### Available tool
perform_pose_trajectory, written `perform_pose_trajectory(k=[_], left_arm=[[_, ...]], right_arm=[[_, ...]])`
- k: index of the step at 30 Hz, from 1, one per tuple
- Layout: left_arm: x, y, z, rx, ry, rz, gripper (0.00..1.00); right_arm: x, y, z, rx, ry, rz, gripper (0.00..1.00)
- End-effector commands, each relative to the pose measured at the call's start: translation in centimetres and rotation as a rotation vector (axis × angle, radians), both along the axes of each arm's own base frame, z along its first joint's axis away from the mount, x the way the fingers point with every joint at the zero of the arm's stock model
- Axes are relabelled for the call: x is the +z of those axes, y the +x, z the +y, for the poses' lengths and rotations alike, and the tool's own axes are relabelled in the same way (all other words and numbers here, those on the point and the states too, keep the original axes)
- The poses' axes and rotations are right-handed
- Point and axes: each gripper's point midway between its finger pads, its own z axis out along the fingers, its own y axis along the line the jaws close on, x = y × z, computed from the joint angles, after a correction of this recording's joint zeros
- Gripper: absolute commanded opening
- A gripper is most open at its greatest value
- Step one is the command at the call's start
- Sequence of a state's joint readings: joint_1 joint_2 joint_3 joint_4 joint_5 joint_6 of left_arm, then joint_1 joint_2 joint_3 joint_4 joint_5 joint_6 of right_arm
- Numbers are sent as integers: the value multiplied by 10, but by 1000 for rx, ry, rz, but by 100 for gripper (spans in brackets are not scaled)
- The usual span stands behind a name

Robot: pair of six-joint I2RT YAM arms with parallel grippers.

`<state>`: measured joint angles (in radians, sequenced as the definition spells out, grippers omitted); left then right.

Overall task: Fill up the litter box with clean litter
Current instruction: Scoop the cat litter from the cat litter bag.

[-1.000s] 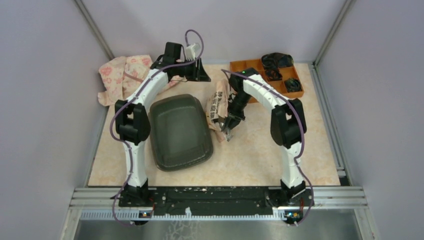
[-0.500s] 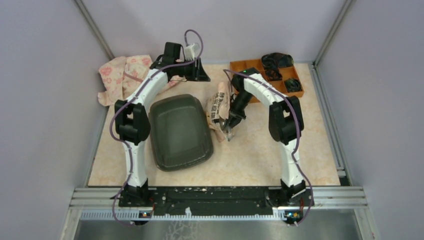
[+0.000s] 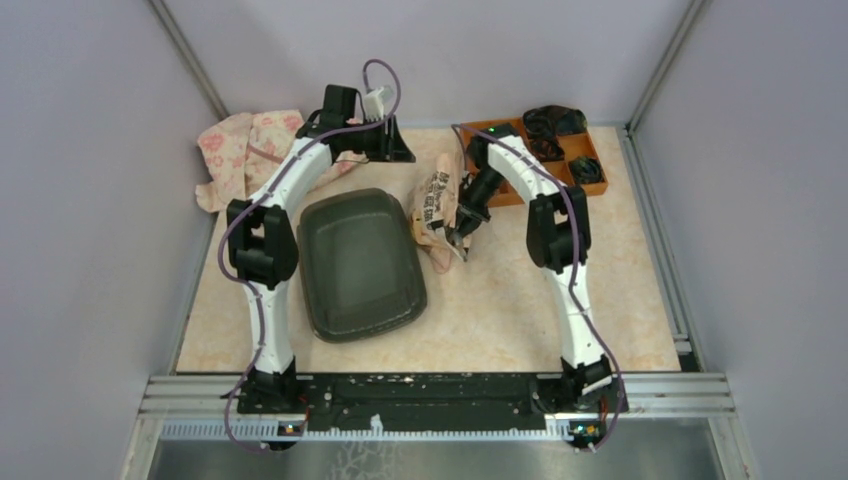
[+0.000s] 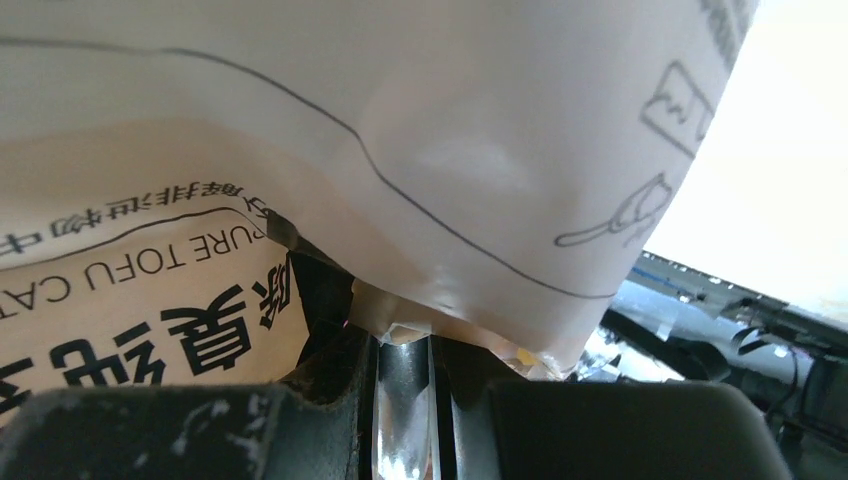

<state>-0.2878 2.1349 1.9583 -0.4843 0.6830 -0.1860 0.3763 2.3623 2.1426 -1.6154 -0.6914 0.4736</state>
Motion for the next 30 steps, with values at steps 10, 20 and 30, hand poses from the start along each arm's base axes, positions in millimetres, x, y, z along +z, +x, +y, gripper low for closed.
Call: perform_pose_trajectory(k=[10, 20, 30], left_arm=[[19, -11, 6, 11, -9, -46, 45], [3, -19, 2, 10, 34, -16, 43], [2, -30, 2, 24, 82, -13, 43]], right_arm=[[-78, 112, -30, -34, -288, -439, 0], [-102, 167, -10, -82, -333, -717, 0], [-43, 204, 1, -65, -311, -1098, 0]])
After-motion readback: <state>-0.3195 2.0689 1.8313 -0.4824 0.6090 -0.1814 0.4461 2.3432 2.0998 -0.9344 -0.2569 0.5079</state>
